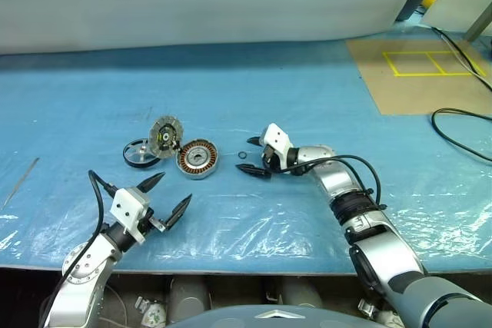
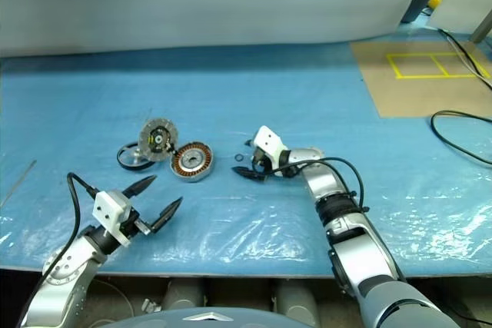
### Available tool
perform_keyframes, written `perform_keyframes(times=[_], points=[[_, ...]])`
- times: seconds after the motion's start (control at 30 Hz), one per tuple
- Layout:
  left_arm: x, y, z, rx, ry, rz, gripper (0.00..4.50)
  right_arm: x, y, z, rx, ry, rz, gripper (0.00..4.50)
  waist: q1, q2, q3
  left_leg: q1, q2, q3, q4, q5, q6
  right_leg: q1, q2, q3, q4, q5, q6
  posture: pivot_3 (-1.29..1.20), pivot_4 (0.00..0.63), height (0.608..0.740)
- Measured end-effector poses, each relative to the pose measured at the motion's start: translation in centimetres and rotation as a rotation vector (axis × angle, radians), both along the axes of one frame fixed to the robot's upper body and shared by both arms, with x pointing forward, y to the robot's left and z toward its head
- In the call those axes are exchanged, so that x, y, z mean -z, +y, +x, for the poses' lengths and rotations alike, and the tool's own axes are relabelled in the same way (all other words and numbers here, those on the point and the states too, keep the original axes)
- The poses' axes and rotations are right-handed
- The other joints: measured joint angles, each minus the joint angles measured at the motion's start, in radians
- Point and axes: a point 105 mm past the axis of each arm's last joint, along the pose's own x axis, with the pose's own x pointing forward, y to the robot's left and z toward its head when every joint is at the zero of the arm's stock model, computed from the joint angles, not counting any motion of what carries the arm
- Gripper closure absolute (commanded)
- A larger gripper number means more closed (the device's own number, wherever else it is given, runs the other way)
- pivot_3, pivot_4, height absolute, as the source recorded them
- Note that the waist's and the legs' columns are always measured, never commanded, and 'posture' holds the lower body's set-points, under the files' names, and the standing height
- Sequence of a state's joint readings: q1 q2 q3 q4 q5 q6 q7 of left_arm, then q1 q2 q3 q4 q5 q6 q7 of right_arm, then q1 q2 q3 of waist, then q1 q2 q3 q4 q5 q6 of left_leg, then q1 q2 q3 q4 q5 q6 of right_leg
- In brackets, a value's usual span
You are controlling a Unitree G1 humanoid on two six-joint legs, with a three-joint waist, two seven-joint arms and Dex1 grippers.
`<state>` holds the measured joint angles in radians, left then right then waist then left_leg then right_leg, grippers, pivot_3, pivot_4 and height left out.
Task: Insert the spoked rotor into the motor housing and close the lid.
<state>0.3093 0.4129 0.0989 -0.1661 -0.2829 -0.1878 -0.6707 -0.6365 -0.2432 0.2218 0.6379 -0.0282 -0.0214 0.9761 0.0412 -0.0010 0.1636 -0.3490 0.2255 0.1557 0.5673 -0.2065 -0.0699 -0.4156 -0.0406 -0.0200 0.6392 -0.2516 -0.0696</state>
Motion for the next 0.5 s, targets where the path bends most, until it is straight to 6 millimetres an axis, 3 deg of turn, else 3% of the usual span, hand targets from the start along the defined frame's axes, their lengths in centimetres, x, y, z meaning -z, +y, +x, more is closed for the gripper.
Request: perform_keyframes(times=[0.23, 0.5], points=[[-0.26, -0.11, 0.30, 0.005, -0.013, 0.008, 0.00, 0.14, 0.15, -0.02, -0.002, -0.012, -0.006, 0.03, -0.001, 0.000, 0.000, 0.001, 0.000, 0.000, 0.000, 0.000, 0.000, 0.001, 0.000, 0.000, 0.000, 0.000, 0.000, 0.00, 0.150, 0.740], [-0.27, -0.18, 0.38, 0.008, -0.013, 0.013, 0.00, 0.44, 0.54, 0.15, 0.005, -0.021, -0.018, 2.70, -0.001, 0.000, 0.000, 0.007, 0.000, 0.000, 0.000, 0.000, 0.000, 0.008, -0.001, 0.000, 0.000, 0.000, 0.000, 0.00, 0.150, 0.740]])
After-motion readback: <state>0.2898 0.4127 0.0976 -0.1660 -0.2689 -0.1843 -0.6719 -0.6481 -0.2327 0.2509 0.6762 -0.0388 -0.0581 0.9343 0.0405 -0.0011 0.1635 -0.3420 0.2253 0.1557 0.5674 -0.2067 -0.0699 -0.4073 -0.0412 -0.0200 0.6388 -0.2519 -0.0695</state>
